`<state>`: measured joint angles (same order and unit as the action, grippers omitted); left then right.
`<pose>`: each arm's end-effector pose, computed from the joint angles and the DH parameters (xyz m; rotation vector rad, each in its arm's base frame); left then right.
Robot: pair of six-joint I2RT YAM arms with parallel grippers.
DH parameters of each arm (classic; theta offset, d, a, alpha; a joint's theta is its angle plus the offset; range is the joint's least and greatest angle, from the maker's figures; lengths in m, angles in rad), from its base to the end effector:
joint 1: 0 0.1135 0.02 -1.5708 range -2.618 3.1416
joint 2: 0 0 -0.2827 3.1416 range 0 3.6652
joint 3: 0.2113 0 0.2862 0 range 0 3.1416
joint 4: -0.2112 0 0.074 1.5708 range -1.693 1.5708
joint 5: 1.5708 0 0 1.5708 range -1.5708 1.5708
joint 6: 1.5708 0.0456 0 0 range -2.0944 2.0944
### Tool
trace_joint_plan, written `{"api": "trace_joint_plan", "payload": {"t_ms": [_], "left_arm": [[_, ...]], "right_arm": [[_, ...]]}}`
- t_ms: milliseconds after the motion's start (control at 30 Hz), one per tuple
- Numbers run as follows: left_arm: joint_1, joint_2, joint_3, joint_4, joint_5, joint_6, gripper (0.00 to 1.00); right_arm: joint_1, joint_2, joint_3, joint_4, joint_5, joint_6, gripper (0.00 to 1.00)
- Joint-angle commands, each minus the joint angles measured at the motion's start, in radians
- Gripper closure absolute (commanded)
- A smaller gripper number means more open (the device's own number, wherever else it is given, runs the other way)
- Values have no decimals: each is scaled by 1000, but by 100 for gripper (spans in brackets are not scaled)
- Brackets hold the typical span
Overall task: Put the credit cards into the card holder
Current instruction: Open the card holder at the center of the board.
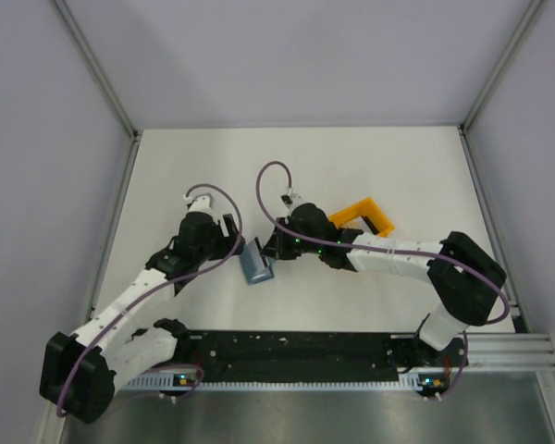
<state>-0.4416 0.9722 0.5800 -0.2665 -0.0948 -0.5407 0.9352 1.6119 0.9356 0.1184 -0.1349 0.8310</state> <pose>0.2158 -0.0972 0.2225 -0.1645 2.2548 -0.4284 0.2257 0.3163 0.2045 -0.2113 2.3534 1.1134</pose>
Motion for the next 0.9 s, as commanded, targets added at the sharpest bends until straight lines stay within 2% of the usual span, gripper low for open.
{"api": "trace_joint_plan", "payload": {"t_ms": [0,100,267,400,467,600,700,867], "left_arm": [[23,-55,4,-19,-23,-30,20],[32,-78,0,-39,-32,-36,21],[38,-113,-31,-56,-32,-64,25],[40,-155,-69,-57,-60,-81,25],[40,-162,-78,-51,-62,-76,24],[40,-141,-92,-30,-39,-58,21],[40,-112,-95,-14,-7,-47,21],[40,-72,-88,3,32,-36,21]], "right_arm": [[20,11,68,61,-38,-26,100],[22,58,114,10,-61,-26,100],[31,128,135,20,-115,-1,100],[31,85,108,-14,-22,4,100],[18,45,100,-55,55,-27,100],[-18,-15,86,-94,110,-85,100],[-44,-17,98,-158,130,-96,100],[-55,12,88,-164,104,-87,100]]}}
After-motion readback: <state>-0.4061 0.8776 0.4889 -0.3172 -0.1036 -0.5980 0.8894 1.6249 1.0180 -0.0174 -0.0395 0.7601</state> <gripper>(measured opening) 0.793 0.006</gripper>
